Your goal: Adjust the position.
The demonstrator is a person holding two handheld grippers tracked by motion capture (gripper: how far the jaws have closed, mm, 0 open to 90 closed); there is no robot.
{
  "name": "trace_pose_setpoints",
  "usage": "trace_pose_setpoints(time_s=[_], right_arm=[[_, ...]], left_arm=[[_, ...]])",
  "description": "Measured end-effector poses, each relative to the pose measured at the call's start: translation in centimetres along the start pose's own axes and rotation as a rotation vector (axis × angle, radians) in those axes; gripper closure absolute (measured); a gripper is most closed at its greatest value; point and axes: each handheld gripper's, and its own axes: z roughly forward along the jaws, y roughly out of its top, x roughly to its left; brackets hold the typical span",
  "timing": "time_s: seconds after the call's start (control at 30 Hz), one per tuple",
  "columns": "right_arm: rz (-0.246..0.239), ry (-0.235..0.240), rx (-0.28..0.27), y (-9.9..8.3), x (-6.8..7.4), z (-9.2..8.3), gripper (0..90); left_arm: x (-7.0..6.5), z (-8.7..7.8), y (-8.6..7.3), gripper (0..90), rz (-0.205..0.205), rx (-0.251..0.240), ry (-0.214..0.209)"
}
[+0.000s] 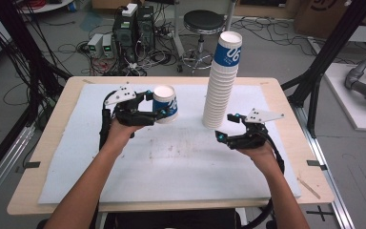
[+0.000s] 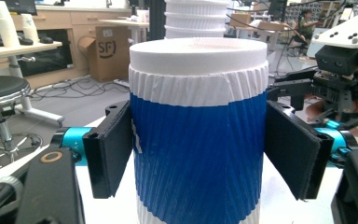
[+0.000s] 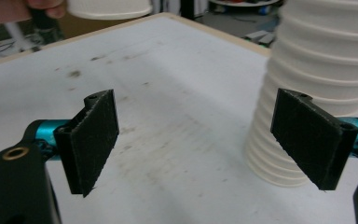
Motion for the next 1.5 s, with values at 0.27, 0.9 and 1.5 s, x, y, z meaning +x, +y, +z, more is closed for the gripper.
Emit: trace_pose_setpoints(time_s=[0.27, 0.9, 1.5], right_arm=[[-0.049, 0.050, -0.001, 0.2, 1.8, 1.2, 15.5], [-0.046, 0.141, -0.048, 1.9, 4.3, 5.1, 15.4], [-0.137, 0.126, 0.027, 2.4, 3.8, 4.9, 30.8]], left_arm=[[-1.0, 1.0, -0.7, 27.0, 0.005, 0.020, -0.013], [-4.0, 4.4, -0.8, 27.0, -0.002, 0.019, -0.130], [-4.3, 5.2, -0.3, 17.5, 0.003, 0.079, -0.166]])
